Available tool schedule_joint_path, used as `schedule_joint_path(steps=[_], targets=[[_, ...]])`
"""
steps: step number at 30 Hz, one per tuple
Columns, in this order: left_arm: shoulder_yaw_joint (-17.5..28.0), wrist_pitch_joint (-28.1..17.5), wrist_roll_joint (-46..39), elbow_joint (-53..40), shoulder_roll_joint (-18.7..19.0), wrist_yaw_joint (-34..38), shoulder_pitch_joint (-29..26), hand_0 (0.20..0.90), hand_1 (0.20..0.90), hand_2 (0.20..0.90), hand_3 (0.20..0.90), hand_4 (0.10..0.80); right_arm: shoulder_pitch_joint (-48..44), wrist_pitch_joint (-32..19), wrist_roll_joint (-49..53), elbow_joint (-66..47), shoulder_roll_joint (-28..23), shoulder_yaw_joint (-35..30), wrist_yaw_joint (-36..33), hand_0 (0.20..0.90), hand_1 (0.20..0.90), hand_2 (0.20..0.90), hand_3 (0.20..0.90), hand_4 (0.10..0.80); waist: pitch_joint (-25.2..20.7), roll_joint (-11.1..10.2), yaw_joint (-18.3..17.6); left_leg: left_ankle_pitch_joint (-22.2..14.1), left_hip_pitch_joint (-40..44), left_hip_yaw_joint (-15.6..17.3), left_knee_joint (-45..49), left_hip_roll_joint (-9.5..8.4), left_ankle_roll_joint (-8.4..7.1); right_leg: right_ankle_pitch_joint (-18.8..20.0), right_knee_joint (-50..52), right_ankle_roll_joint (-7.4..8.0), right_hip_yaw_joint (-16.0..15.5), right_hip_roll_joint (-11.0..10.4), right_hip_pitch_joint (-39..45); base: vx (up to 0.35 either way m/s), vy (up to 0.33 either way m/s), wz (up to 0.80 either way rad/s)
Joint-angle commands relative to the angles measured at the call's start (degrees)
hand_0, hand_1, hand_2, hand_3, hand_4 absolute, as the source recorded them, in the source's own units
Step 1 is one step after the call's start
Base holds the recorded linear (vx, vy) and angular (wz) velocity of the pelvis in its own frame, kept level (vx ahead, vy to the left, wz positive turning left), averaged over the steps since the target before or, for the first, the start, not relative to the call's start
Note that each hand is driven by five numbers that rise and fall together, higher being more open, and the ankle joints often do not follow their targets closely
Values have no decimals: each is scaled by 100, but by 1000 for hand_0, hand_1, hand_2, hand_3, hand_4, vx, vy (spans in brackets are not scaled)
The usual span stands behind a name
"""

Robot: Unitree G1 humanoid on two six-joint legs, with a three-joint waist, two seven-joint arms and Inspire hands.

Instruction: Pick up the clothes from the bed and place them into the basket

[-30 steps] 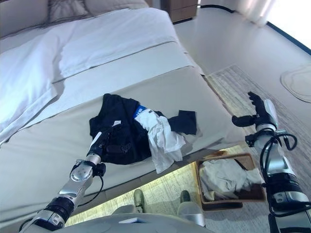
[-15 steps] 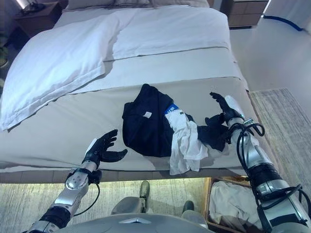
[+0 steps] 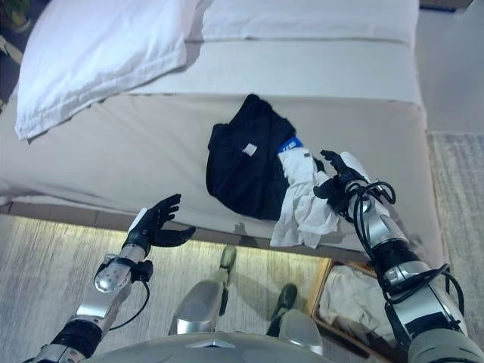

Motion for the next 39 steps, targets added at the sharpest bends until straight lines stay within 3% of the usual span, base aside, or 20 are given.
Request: schedule_joint_path(steps=[1, 9, 21, 22, 23, 24, 33, 39], targets=[[142, -450, -206, -658, 346, 184, -212, 900, 900, 900, 900, 800, -495, -127, 142, -225, -327, 195, -172, 900, 900, 900, 900, 800, 97, -23, 36, -1145, 75, -56, 1029, -146, 118, -277, 1168, -384, 27, -153, -665, -29, 8, 14], [-79, -563, -351, -853, 425, 218, -404, 900, 900, 900, 900, 800, -801, -118, 128, 391, -361, 312, -30, 900, 900, 900, 900, 800, 638, 198, 153, -1203, -494, -158, 1607, -322, 226, -439, 1925, -463, -33, -376, -1185, -67, 32, 10], [-393, -468, -365, -1020, 430, 444, -579, 900, 900, 900, 900, 800, -1250, -73, -4, 1079, -185, 590, 13, 900, 900, 900, 900, 800, 659, 372, 276, -1463, -1527, -122, 2490, -490, 412, -736, 3073, -584, -43, -634, -2225, -58, 38, 4], [-400, -469, -364, -1027, 427, 438, -578, 900, 900, 900, 900, 800, -1253, -110, -16, 1104, -184, 590, -15, 705, 705, 705, 672, 572, 659, 370, 277, -1496, -1552, -122, 2560, -495, 409, -756, 3112, -598, -43, -632, -2227, -45, 1, 2], [-409, -471, -373, -1034, 429, 427, -573, 900, 900, 900, 900, 800, -1252, -135, -47, 1116, -186, 589, -34, 406, 406, 406, 324, 224, 659, 363, 276, -1533, -1557, -120, 2625, -499, 404, -771, 3126, -610, -46, -630, -2206, 0, 0, 0], [-409, -470, -371, -1040, 425, 414, -561, 900, 900, 900, 900, 800, -1253, -147, -54, 1118, -191, 587, -37, 300, 300, 300, 200, 100, 659, 359, 278, -1552, -1544, -122, 2648, -498, 404, -782, 3132, -619, -48, -628, -2182, 0, 0, 0], [-326, -482, -308, -1131, 416, 297, -417, 900, 900, 900, 900, 800, -956, -224, -93, 772, -276, 430, -172, 300, 300, 300, 200, 100, 659, 219, 204, -1554, -855, -114, 2371, -389, 362, -704, 2654, -587, 0, -500, -1434, 2, -7, -1], [-201, -485, -226, -1067, 380, 310, -327, 900, 900, 900, 900, 800, -642, -222, -158, 252, -352, 214, -306, 300, 300, 300, 200, 100, 360, -48, 22, -1477, 62, 28, 1654, -313, 332, -448, 1582, -389, 249, -269, -552, 38, -19, -16]])
